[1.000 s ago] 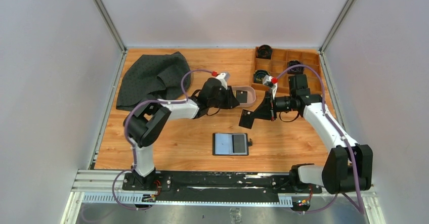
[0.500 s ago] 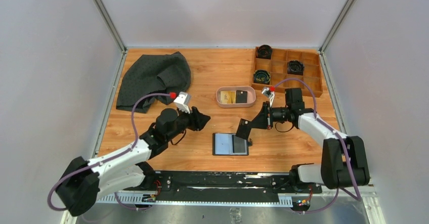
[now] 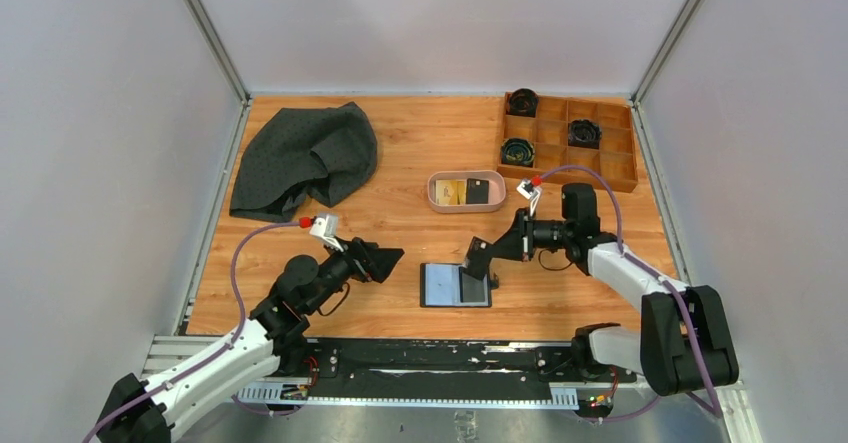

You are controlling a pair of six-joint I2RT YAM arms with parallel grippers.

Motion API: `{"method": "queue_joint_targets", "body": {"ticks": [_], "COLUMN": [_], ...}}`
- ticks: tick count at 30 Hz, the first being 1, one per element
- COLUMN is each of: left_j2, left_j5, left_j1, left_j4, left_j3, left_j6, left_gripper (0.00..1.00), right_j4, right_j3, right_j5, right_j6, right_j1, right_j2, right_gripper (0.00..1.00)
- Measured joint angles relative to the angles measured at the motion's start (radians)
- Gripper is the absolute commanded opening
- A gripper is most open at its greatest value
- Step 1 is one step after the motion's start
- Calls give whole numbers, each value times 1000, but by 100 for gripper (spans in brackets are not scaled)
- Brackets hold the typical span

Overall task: Put the credit cards into the card holder
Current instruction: Move the storage box to the center of the board, then insert the credit card into the card holder.

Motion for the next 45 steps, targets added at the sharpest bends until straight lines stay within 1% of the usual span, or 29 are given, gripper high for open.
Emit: {"method": "queue_joint_targets", "body": {"ticks": [7,11,15,19,23,29,32,36,41,45], "left_j2": [-6,46,116,168,188,199,240,338,481,552], "left_j5": [42,85,156,232,298,343,341,322,300,277], "left_j1": [0,0,0,0,0,-3,-24,-72,-99,-121], "left_j4": [-3,2,1,1,1,2,2,1,2,4], "left_j3": [-31,-31,-31,-30,-30,-31,-31,-26,26,66], "left_j6": [-74,-106,-126,-142,-158,-188,-199,-204,-201,-200], "left_gripper": [100,98,93,93,94,93,87,79,75,70], "right_j4": [28,36,51,64,81,104,103,83,52,48], "right_j3": [-13,-13,-25,-45,-53,-59,-58,-56,-56,-56], "right_j5": [37,67,94,119,138,173,204,226,254,278], "right_j6": [63,83,113,141,159,169,166,156,150,167], "right_j1": [64,98,129,148,161,165,166,166,165,165], "right_j2": [3,17,39,53,69,93,102,103,103,103], "right_gripper": [0,0,0,0,0,0,0,0,0,0]}}
